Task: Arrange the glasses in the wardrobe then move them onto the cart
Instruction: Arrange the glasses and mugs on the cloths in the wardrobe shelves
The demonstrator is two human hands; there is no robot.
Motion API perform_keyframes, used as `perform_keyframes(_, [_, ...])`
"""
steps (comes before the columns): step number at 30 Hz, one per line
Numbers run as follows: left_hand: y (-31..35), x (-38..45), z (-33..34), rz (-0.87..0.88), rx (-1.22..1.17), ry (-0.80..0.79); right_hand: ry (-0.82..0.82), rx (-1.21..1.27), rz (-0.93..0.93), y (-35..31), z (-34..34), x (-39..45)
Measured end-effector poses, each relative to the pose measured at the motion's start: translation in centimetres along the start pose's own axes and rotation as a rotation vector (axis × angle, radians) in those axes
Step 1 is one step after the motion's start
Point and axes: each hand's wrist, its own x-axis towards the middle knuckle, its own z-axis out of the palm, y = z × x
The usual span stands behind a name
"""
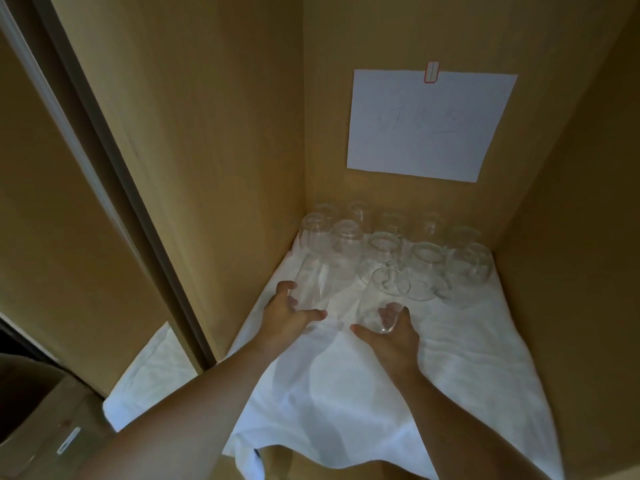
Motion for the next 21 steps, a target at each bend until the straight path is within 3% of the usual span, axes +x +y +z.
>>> perform_keyframes(10, [4.3, 2.0, -2.0, 0.112, 0.489, 0.090, 0.016, 0.045, 0.005, 0.8, 0.3, 0.5])
perform_keyframes(21, [7.7, 3.3, -2.4, 0.239, 0.810, 0.141, 0.025, 0.058, 0.025, 0.6, 0.3, 0.3])
